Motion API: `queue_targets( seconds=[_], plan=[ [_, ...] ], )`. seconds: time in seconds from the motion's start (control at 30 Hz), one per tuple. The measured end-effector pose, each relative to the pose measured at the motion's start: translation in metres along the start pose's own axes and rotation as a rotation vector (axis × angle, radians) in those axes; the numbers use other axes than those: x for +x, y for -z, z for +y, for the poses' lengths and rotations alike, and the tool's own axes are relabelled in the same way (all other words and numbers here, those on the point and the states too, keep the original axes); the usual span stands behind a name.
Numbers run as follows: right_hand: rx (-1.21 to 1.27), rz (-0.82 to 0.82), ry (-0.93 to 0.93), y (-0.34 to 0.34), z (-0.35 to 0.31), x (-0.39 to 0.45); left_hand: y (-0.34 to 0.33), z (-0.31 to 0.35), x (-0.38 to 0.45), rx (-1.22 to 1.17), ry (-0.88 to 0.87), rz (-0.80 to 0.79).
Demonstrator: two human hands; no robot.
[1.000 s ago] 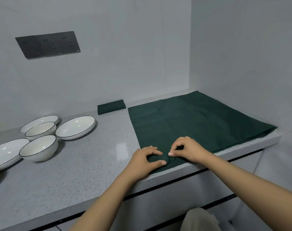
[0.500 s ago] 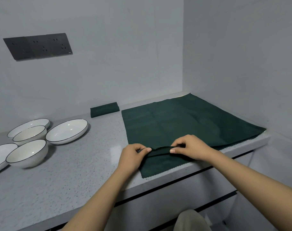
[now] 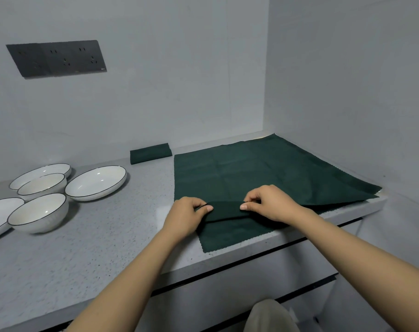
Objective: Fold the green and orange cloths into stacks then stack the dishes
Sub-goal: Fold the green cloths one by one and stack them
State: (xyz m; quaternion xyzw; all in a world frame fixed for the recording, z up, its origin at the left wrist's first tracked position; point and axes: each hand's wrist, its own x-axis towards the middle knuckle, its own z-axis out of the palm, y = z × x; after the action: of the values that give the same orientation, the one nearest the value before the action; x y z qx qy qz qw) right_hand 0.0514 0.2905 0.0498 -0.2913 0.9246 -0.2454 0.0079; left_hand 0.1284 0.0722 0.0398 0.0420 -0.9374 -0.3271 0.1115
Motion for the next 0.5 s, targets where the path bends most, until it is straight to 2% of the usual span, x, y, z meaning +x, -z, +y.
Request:
queue_targets(
  seconds=[0.13, 0.3, 0.5],
  plan=[
    [-0.101, -0.062, -0.052, 0.009, 0.012, -0.002, 0.025, -0.019, 0.005, 0.05, 0.059, -0.073],
    [-0.109, -0.076, -0.08, 0.011, 0.007, -0.001, 0.052, -0.033, 0.002, 0.101, 0.116, -0.192],
    [-0.031, -0.263, -0.056, 0.009, -0.007, 0.007, 0.072, -0.035, -0.005, 0.198, 0.209, -0.449]
  ],
)
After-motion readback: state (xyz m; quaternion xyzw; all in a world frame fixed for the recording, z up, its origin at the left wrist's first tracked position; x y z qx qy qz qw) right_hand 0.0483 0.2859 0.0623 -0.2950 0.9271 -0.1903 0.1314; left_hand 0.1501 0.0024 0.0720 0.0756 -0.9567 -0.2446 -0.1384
